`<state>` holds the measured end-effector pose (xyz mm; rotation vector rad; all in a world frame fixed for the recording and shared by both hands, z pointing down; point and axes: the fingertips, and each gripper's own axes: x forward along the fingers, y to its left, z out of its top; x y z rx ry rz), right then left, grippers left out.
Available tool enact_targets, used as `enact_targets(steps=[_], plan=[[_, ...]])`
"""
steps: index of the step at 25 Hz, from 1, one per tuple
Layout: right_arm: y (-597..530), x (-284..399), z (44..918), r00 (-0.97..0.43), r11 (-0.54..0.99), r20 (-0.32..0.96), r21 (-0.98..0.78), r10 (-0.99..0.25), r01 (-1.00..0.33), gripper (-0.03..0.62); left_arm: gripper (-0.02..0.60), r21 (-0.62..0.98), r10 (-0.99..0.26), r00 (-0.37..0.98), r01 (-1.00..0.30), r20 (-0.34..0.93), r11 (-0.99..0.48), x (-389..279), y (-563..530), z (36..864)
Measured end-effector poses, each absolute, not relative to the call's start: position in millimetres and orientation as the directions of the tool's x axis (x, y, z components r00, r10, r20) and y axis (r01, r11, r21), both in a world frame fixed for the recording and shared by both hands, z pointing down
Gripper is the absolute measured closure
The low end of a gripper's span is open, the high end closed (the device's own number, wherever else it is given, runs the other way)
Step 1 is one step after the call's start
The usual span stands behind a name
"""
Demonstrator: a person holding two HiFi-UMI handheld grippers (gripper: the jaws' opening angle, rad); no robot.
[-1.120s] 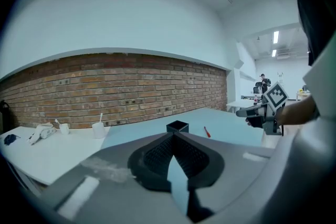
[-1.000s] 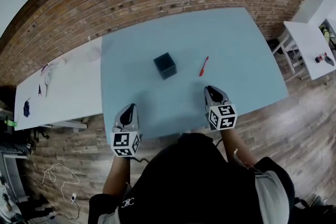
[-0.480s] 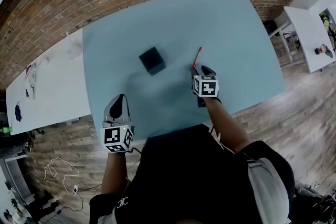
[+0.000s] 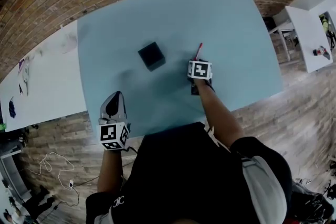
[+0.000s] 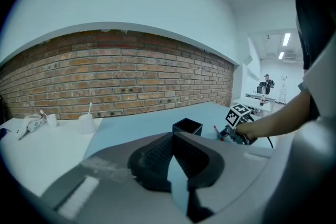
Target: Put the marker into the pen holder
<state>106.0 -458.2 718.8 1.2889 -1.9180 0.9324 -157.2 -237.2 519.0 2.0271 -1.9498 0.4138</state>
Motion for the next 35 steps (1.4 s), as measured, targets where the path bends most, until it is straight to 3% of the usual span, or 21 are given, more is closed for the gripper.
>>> enact_targets(steps=[3, 10, 16, 22, 35], plan=[[-466.2, 150.3, 718.0, -0.078, 0.212, 0.849, 0.041, -0.523, -0.976, 0.44, 0.574, 0.022, -0.912, 0.041, -0.999, 0.407, -0.035, -161.6, -237.1, 519.4], [-467.3, 152.0, 716.9, -0.057, 0.212, 0.849, 0.066, -0.526, -0.975, 0.526, 0.574, 0.014, -0.909, 0.055, -0.998, 0.412, -0.054, -158.7, -235.9, 522.7], [-466.0, 126.3, 712.0, -0.255, 0.291, 0.786, -0.1, -0.563, -0.951, 0.528, 0.574, 0.013, -0.91, 0.058, -0.998, 0.41, -0.058, -157.2, -237.1, 519.0], [-458.9, 136.2, 686.2, -0.352, 0.333, 0.715, -0.175, -0.604, -0.927, 0.528, 0.574, -0.018, -0.904, 0.047, -0.998, 0.424, -0.06, -147.3, -246.3, 518.8], [-430.6, 145.1, 661.8, -0.423, 0.329, 0.619, -0.268, -0.662, -0.906, 0.528, 0.574, -0.095, -0.897, 0.143, -0.975, 0.419, -0.2, -133.1, -268.4, 507.0]])
